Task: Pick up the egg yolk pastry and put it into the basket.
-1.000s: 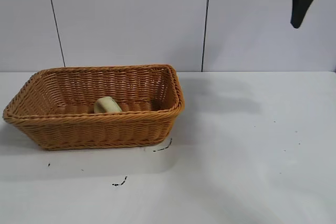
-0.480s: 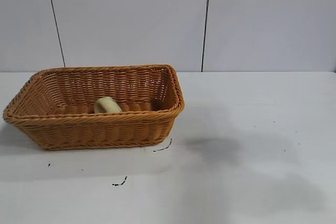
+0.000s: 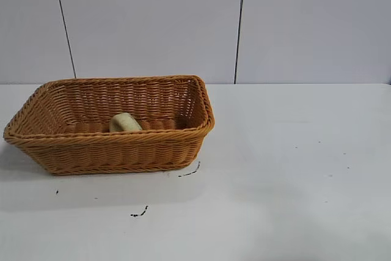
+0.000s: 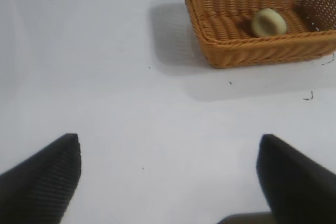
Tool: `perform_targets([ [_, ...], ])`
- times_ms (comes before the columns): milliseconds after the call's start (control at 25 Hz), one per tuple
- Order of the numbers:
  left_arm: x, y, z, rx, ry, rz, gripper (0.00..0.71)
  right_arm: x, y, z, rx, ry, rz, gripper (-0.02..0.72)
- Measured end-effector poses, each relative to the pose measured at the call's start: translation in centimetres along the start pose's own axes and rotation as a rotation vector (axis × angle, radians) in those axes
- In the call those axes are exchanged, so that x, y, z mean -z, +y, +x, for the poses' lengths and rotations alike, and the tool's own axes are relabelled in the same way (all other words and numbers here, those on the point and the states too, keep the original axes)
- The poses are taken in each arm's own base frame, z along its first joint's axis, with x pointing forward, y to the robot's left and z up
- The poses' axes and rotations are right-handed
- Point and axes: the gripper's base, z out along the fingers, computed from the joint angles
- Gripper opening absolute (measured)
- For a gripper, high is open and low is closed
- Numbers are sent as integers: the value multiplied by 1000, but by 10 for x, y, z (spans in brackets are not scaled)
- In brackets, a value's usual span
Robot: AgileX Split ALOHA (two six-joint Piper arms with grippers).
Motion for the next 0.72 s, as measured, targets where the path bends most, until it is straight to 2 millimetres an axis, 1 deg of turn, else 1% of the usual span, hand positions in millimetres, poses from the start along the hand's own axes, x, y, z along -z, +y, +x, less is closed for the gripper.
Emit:
perform_targets([
  [120, 0, 0, 0, 0, 0, 0, 693, 16, 0, 10, 5, -123, -5, 695],
  [360, 0, 0, 0, 0, 0, 0, 693, 40, 1, 30, 11, -320, -18, 695],
  [440, 0, 0, 0, 0, 0, 0, 693, 43, 1, 33, 11, -349, -19, 695],
  [720, 0, 0, 0, 0, 0, 0, 693, 44, 1, 34, 10, -355, -19, 695],
])
